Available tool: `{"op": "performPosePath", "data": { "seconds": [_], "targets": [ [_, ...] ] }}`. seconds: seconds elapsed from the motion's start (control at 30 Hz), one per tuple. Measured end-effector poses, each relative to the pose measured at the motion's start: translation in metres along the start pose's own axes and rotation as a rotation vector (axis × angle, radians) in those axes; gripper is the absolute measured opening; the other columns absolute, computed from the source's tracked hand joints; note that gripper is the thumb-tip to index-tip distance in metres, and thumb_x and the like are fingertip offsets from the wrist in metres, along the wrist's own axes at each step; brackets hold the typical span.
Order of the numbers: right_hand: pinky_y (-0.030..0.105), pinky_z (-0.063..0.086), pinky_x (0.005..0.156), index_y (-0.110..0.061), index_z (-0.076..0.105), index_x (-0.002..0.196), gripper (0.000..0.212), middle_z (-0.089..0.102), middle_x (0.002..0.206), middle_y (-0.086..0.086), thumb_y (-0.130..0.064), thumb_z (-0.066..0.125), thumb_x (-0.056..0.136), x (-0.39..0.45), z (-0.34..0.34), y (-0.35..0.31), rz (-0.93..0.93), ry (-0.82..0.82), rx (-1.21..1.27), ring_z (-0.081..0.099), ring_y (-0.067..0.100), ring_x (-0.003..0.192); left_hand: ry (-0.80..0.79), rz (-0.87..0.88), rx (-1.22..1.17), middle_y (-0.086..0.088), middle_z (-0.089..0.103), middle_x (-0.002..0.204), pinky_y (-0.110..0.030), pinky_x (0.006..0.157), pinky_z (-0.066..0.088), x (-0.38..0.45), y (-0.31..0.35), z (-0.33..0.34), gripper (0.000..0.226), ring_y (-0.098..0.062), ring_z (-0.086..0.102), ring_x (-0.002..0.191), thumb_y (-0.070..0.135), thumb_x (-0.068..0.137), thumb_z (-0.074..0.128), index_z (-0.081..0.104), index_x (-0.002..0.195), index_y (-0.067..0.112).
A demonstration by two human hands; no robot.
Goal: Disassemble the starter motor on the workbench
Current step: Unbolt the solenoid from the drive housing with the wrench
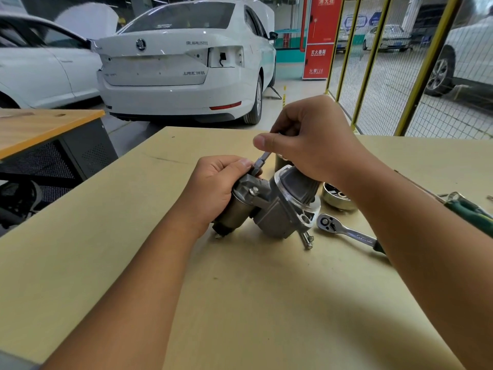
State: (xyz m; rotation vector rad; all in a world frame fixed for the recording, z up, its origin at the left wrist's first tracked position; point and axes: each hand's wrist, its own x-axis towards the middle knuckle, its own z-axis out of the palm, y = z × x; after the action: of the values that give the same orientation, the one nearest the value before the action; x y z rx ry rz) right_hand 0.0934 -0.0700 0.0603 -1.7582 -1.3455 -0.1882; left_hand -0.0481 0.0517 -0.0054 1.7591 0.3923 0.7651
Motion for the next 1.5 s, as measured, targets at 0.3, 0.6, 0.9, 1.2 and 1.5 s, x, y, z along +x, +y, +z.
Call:
{"op": "performPosePath", "data": {
  "seconds": [0.3, 0.6, 0.9, 1.2, 1.5],
  "targets": [
    [0.012, 0.042, 0.047, -0.018, 0.069, 0.075, 0.021, 0.065, 0.054, -0.006, -0.028, 0.072, 0.093, 0.000, -0.005, 0.002, -0.025, -0.093, 0.084, 0.056, 0.001, 0.041, -0.028, 0.037, 0.002, -0.012, 0.079, 0.090, -0.027, 0.075, 0.060, -0.001, 0.001, 0.000, 0.030, -0.018, 0.073, 0.081, 0.017, 0.108, 0.053, 0.080, 0.099, 0.011],
    [0.036, 0.056, 0.064, -0.019, 0.072, 0.087, 0.015, 0.069, 0.071, -0.005, -0.033, 0.072, 0.092, 0.000, -0.006, -0.004, -0.064, -0.142, -0.066, 0.066, 0.012, 0.066, -0.036, 0.105, 0.080, -0.005, 0.079, 0.089, -0.030, 0.076, 0.062, 0.004, 0.009, 0.007, 0.021, -0.015, 0.074, 0.079, 0.018, 0.106, 0.060, 0.079, 0.097, 0.015],
    [0.032, 0.027, 0.051, -0.012, 0.053, 0.058, 0.067, 0.048, 0.053, 0.004, -0.064, 0.041, 0.100, 0.002, 0.002, -0.006, 0.078, -0.097, -0.345, 0.048, 0.022, 0.052, 0.058, 0.127, 0.070, -0.002, 0.077, 0.081, -0.023, 0.071, 0.059, 0.001, 0.010, 0.010, 0.015, -0.009, 0.071, 0.074, 0.013, 0.101, 0.066, 0.080, 0.096, 0.011],
    [0.030, 0.028, 0.053, -0.017, 0.054, 0.067, 0.057, 0.052, 0.067, 0.004, -0.061, 0.042, 0.101, 0.002, 0.007, -0.018, 0.177, -0.124, -0.420, 0.054, 0.022, 0.062, 0.068, 0.136, 0.115, 0.004, 0.072, 0.079, -0.019, 0.070, 0.054, 0.001, 0.010, 0.012, 0.015, -0.004, 0.064, 0.075, 0.015, 0.103, 0.064, 0.078, 0.098, 0.014],
    [0.028, 0.024, 0.048, -0.018, 0.048, 0.065, 0.047, 0.047, 0.062, -0.002, -0.046, 0.052, 0.103, 0.000, 0.006, -0.024, 0.188, -0.141, -0.331, 0.044, 0.010, 0.054, 0.003, 0.108, 0.254, 0.002, 0.073, 0.087, -0.035, 0.077, 0.056, 0.004, 0.018, 0.019, 0.031, -0.022, 0.067, 0.083, 0.027, 0.110, 0.051, 0.076, 0.094, 0.022]
  ]
}}
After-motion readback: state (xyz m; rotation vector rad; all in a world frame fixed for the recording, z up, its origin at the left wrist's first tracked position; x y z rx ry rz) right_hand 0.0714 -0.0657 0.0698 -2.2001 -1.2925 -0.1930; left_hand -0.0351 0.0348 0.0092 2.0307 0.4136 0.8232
